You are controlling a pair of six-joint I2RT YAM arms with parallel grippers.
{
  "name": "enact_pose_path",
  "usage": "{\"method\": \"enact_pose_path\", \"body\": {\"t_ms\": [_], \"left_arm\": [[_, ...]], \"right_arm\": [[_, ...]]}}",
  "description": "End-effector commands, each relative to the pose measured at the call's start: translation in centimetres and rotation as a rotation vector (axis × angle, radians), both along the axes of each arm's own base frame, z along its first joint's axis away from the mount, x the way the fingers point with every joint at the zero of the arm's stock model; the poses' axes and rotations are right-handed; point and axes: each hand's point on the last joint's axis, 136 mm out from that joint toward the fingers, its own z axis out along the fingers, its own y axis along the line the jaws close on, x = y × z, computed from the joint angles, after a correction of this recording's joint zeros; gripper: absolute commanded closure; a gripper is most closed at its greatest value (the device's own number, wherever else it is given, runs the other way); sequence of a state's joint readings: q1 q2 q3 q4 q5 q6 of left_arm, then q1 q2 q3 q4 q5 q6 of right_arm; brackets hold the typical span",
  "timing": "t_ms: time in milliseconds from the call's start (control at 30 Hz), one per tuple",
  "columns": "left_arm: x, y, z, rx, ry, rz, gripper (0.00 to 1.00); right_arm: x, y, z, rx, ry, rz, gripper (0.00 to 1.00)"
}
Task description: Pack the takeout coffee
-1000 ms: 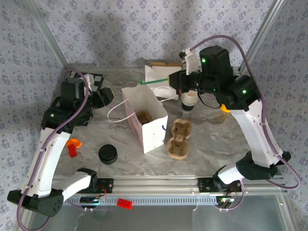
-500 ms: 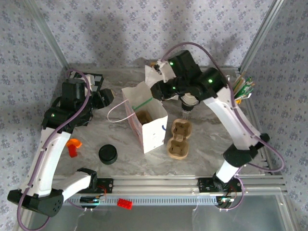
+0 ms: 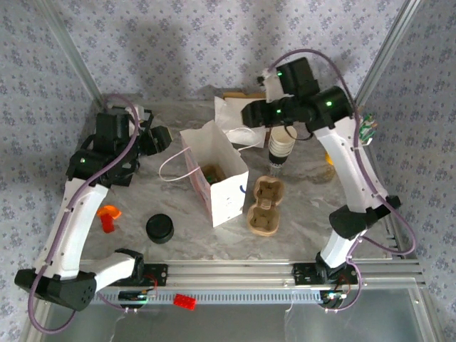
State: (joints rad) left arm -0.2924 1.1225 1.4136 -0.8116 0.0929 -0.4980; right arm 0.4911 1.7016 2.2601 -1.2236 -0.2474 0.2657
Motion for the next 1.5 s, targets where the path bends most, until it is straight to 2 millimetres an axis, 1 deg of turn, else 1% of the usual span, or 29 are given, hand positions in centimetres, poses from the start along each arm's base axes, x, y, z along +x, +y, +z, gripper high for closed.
{"method": "enact_pose_path", "body": {"t_ms": [0,67,100,200,267,367,433,500,600,767,933,1033,1133,1267,1333,1467], "left_arm": [[0.5,-0.3,1.8,-0.008,-0.044,-0.021,0.32],[0.9,-0.4,1.7,-0.008,-0.041,-0.019,0.32],[1.1,-0.4,1.6,-0.009,-0.040,-0.019,0.32],[1.6,-0.6,1.3,-0.008,-0.029,-0.020,0.32],[1.8,-0.8,1.0,-0.008,-0.019,-0.023,0.32],[2.1,-0.8,0.7,-0.007,-0.011,-0.022,0.32],[2.1,-0.8,0.5,-0.005,-0.006,-0.023,0.32],[2.0,-0.8,0.4,-0.001,-0.004,-0.020,0.32],[1.9,-0.5,0.2,0.010,0.000,-0.010,0.32],[2.0,-0.4,-0.2,0.013,0.007,-0.001,0.32],[2.0,-0.1,-0.4,0.025,0.009,0.010,0.32],[1.9,0.0,-0.4,0.029,0.009,0.012,0.31],[1.9,0.0,-0.4,0.031,0.009,0.011,0.31],[1.9,0.0,-0.6,0.034,0.014,0.011,0.31],[1.9,0.0,-0.6,0.032,0.013,0.008,0.31],[1.9,-0.3,-0.5,0.019,0.013,-0.004,0.31]], "right_arm": [[1.1,-3.6,-0.4,-0.029,0.015,-0.140,0.41],[2.1,-6.5,-1.9,-0.085,0.042,-0.242,0.40],[2.5,-7.5,-2.7,-0.096,0.066,-0.274,0.40],[3.3,-9.1,-5.6,-0.140,0.134,-0.317,0.39],[3.6,-9.0,-7.3,-0.160,0.166,-0.307,0.39],[4.7,-8.8,-9.5,-0.194,0.194,-0.308,0.40],[5.5,-9.4,-11.2,-0.246,0.223,-0.324,0.44],[6.1,-9.5,-13.0,-0.285,0.259,-0.324,0.47],[7.2,-9.1,-15.0,-0.319,0.288,-0.310,0.48],[8.7,-8.7,-17.5,-0.390,0.318,-0.296,0.52],[9.6,-8.2,-19.8,-0.468,0.337,-0.274,0.55],[10.1,-8.1,-20.9,-0.498,0.358,-0.269,0.61],[10.5,-8.3,-21.3,-0.525,0.351,-0.278,0.68],[10.9,-9.1,-21.9,-0.561,0.359,-0.293,0.75],[11.0,-9.7,-22.2,-0.579,0.367,-0.305,0.76],[11.5,-12.1,-22.2,-0.613,0.373,-0.376,0.79]]}}
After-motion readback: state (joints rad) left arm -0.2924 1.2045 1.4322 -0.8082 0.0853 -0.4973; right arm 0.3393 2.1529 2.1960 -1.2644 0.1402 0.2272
